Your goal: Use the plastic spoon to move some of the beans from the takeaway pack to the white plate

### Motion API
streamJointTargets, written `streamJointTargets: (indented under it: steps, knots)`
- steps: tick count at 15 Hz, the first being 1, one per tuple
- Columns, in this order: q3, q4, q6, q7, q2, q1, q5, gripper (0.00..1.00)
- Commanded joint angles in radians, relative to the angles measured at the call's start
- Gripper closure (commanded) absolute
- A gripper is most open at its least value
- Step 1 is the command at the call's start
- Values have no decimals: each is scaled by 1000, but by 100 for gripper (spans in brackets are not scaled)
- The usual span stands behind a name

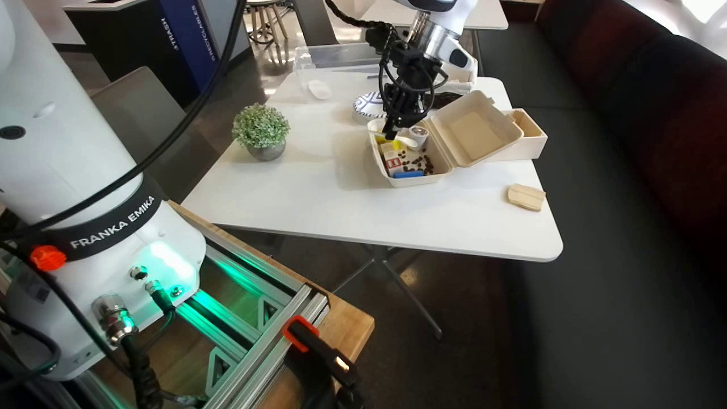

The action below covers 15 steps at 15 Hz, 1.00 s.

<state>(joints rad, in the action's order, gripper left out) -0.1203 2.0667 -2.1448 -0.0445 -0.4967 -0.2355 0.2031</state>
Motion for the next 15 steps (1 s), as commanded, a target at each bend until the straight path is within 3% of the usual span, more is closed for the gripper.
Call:
streamJointTargets:
  steps: [1,11,12,15]
  knots:
    - [15,-28,67,52,-22,-44,92,97]
    - [12,-63,91,77,-92,-110,262,97]
    - [-4,-27,65,66,-56,-82,217,87]
    - [-3,-40,65,66,-75,-93,239,87]
